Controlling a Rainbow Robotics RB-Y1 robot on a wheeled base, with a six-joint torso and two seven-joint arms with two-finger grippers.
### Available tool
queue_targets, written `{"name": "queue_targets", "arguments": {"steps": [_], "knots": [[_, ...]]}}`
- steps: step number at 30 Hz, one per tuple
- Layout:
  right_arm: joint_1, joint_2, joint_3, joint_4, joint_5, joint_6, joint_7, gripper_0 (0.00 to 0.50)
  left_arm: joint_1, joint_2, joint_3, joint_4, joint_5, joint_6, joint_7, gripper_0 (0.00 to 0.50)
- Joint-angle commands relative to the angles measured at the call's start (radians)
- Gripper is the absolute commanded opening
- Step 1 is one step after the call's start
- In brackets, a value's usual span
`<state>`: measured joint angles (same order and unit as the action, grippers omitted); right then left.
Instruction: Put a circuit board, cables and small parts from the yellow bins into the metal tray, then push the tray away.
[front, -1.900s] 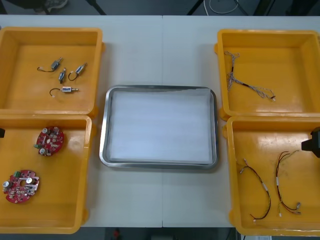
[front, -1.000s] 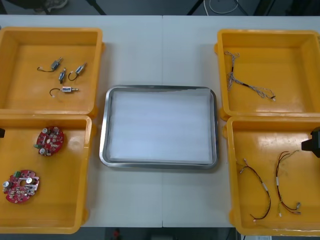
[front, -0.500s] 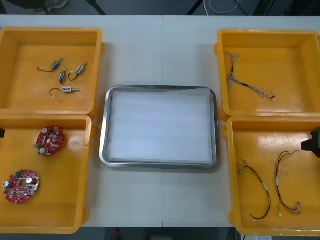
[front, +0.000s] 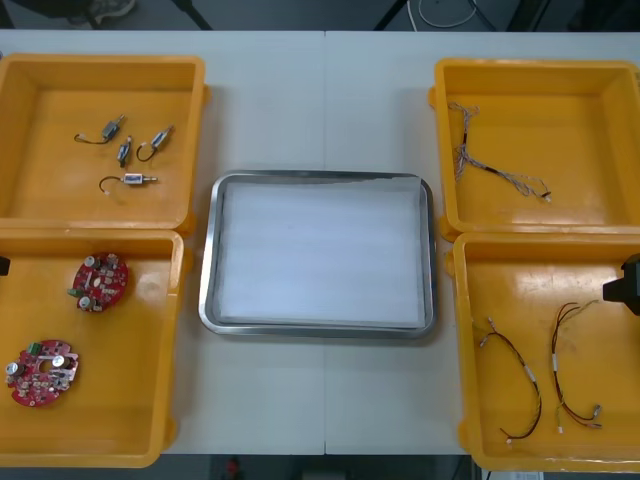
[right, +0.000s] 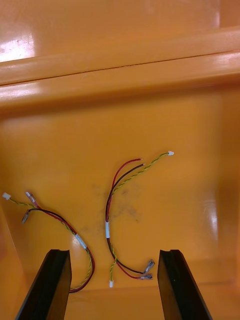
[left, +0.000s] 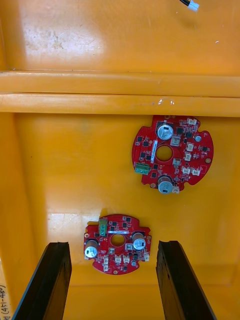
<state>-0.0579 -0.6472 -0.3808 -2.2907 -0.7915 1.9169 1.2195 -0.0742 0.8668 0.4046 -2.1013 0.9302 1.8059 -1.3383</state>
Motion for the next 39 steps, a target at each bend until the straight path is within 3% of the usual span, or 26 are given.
{"name": "queue_targets", "arguments": {"steps": [1, 39], "knots": [[0.015, -0.025, 0.011, -0.021, -0.008, 0.003, 0.044, 0.500, 0.019, -0.006, -0.009, -0.025, -0.010, -0.010, -0.025, 0.500], [0.015, -0.025, 0.011, -0.021, -0.008, 0.003, 0.044, 0.500, 0.019, -0.006, -0.009, -0.025, -0.010, -0.010, -0.025, 0.500]]}}
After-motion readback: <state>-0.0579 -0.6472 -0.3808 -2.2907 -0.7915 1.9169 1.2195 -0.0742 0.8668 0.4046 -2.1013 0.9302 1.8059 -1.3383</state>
